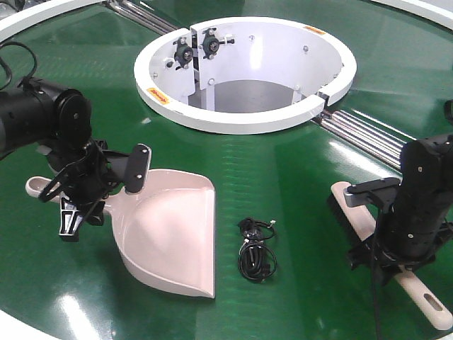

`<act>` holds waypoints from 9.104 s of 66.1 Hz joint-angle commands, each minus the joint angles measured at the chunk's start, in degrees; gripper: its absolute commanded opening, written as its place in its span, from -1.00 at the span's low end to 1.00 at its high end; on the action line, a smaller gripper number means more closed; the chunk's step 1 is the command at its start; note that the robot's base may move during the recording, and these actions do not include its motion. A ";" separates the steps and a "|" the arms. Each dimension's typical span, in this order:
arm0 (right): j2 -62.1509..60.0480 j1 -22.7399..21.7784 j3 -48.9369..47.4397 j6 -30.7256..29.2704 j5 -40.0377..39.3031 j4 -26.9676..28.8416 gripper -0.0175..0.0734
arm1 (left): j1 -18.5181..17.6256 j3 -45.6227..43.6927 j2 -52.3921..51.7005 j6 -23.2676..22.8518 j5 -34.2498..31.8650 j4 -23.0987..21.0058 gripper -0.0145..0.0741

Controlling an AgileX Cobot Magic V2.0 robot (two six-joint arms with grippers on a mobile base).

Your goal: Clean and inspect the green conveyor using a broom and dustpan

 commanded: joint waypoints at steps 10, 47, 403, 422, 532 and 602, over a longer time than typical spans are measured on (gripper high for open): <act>-2.52 0.11 -1.68 -0.75 -0.29 -0.68 -0.64 | -0.54 -1.57 -2.72 0.39 1.42 -0.57 -0.69; -13.42 3.81 -1.68 4.94 5.45 0.42 -0.63 | -0.54 -1.57 -2.72 0.39 1.42 -0.57 -0.69; -20.36 4.52 -6.17 1.20 -2.41 -2.17 0.27 | -0.48 -1.57 -13.75 -7.70 7.59 -7.23 0.54; -30.72 4.52 -6.17 0.98 -15.81 0.17 0.27 | -0.48 -1.57 -23.96 -22.76 4.08 -7.23 0.53; -95.65 4.52 41.30 -1.79 -38.65 4.89 -0.65 | -0.55 61.91 -87.17 -54.95 -47.66 -19.47 -0.69; -95.65 4.52 41.30 -1.79 -38.96 5.00 -0.64 | 8.37 68.75 -97.05 -59.31 -50.68 -15.42 -0.69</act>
